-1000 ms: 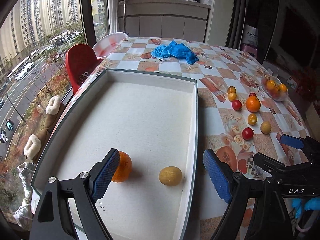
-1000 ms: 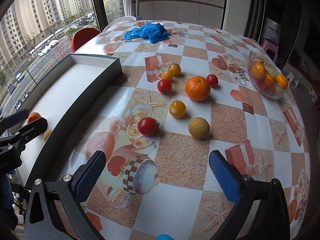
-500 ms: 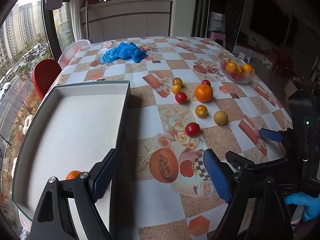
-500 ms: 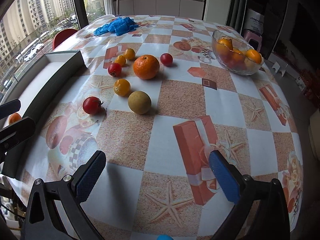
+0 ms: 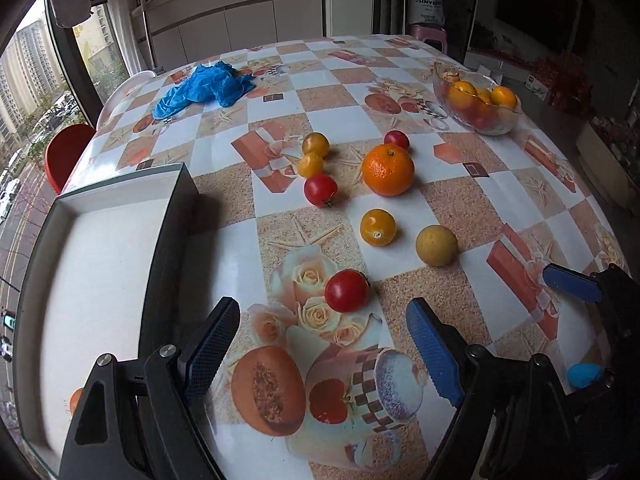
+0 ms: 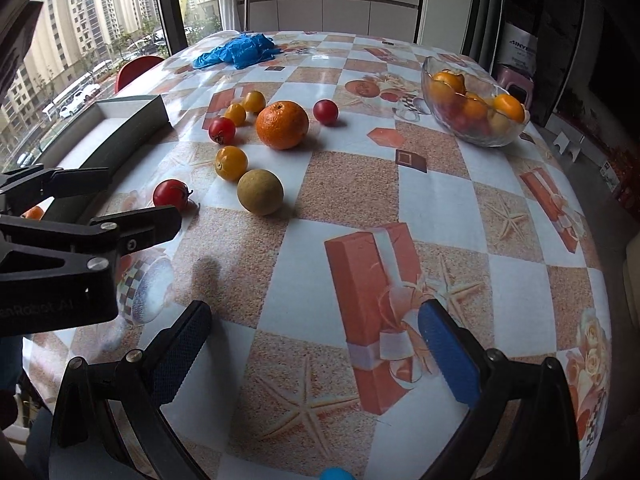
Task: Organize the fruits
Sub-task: 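Grasp the red tomato with the left tool while the right tool moves toward a yellow fruit, then grasp the second round yellow fruit with the right tool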
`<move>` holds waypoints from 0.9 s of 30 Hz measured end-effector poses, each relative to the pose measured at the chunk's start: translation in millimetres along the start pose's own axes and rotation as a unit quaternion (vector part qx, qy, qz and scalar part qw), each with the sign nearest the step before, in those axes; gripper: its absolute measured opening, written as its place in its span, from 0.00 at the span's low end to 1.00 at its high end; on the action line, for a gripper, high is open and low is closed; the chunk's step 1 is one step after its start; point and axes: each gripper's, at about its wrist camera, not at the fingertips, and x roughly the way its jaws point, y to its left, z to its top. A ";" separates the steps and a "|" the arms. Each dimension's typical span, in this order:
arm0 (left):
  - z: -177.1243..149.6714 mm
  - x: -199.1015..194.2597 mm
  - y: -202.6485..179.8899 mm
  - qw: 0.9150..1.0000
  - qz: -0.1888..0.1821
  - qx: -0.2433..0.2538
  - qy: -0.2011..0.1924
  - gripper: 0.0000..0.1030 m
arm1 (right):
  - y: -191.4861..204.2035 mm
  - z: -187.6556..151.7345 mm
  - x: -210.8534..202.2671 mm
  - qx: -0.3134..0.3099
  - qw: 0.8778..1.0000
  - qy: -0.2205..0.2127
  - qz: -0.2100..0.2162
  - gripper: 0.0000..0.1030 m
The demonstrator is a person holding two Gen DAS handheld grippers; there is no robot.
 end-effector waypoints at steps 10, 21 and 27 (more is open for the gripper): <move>5.5 15.1 -1.0 1.000 -0.002 -0.009 0.015 0.53 | -0.4 -3.1 -1.6 -0.003 1.000 -0.008 0.002 0.99; -2.8 9.3 4.8 1.000 -0.016 -0.011 0.000 0.24 | -0.3 4.0 1.9 -0.005 1.000 0.008 0.003 1.00; -27.9 -5.8 24.8 0.999 -0.012 -0.031 -0.002 0.24 | 1.9 27.5 17.5 0.004 1.000 0.018 0.000 1.00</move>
